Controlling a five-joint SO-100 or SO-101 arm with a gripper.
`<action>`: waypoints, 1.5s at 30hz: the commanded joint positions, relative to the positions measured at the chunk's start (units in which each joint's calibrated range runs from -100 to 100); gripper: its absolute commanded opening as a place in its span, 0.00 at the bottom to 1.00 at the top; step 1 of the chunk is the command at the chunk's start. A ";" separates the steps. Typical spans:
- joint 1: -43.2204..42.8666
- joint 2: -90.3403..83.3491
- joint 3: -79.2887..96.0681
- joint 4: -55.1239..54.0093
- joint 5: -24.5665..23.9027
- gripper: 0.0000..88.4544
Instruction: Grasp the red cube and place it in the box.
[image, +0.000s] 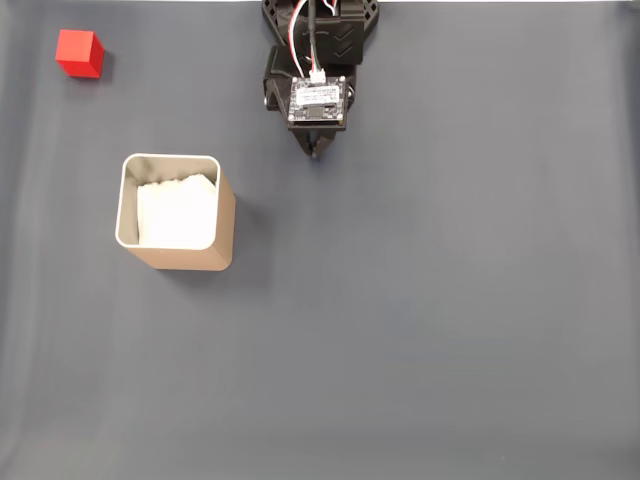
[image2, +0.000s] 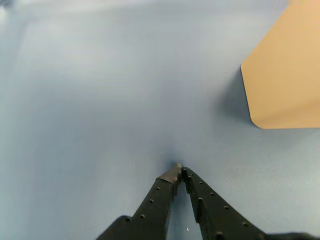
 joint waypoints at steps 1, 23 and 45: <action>0.48 -0.45 0.91 -3.18 -0.29 0.00; -1.79 6.73 -17.32 -11.30 -2.74 0.00; 6.30 35.21 -58.62 1.66 -3.57 0.01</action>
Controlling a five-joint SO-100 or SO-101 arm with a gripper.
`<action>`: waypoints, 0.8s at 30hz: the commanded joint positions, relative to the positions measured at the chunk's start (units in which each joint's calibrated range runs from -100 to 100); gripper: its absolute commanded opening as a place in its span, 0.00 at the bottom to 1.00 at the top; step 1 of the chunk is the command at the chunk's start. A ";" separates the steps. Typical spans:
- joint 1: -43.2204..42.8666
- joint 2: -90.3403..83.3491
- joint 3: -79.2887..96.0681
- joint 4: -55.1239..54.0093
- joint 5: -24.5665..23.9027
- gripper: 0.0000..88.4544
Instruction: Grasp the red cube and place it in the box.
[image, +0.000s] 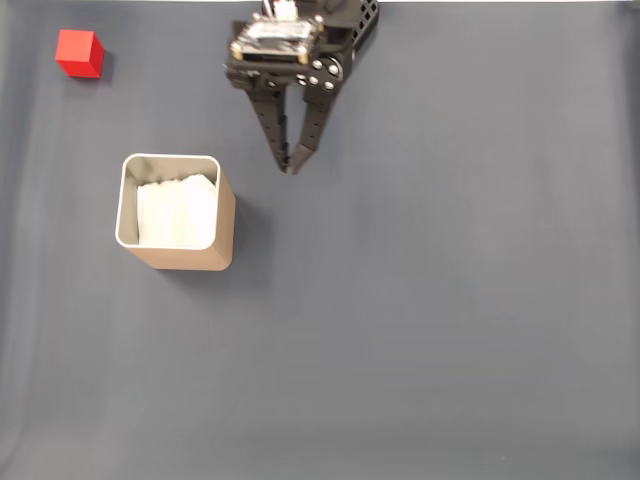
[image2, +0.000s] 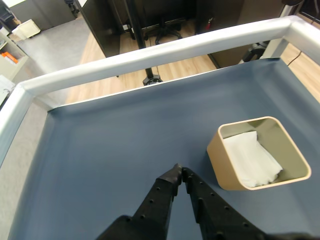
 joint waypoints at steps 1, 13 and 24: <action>2.87 3.61 -8.53 3.30 0.44 0.01; 14.01 12.35 -25.21 14.46 2.30 0.01; 29.00 17.37 -27.49 15.61 5.13 0.00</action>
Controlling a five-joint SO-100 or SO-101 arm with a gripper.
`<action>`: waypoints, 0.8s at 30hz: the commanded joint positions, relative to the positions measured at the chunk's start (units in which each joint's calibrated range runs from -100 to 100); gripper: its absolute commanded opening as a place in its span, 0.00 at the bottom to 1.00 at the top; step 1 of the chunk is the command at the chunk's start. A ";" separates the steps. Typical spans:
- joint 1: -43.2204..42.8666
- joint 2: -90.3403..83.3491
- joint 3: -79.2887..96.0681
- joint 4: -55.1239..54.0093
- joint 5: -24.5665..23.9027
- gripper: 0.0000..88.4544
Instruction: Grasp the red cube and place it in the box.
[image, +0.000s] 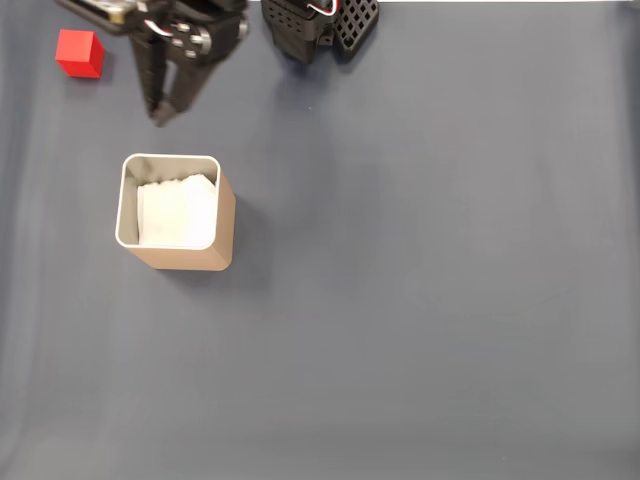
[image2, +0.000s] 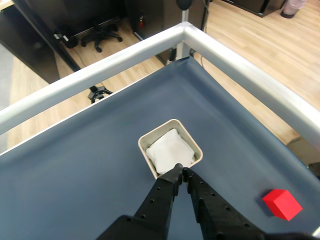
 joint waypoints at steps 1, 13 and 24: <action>4.50 1.66 -3.35 0.50 0.63 0.00; 17.42 10.49 -5.63 -0.24 0.78 0.00; 25.09 16.20 -6.36 -0.57 1.51 0.00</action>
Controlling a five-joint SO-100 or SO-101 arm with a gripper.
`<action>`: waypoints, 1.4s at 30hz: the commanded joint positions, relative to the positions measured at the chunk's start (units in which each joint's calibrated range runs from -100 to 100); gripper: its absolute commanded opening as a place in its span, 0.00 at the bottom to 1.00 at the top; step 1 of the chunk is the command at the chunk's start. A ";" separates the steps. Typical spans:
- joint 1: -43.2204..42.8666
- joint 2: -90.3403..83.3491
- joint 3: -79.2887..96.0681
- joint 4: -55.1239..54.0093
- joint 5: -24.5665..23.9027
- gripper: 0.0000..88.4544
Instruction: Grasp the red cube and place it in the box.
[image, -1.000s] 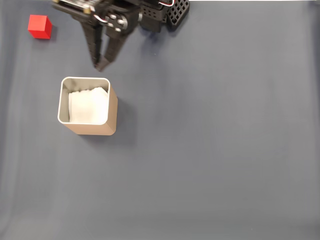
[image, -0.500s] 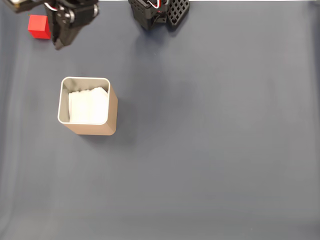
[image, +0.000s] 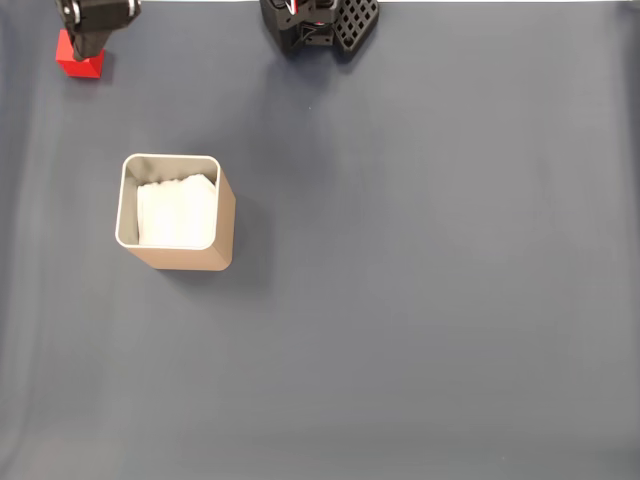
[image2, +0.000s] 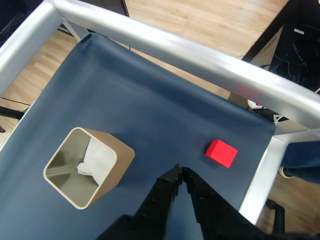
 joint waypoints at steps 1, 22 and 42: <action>1.92 1.29 -3.81 -0.89 0.34 0.00; 9.87 15.39 -12.65 -1.38 0.10 0.04; 17.89 18.94 -5.27 -6.96 1.07 0.13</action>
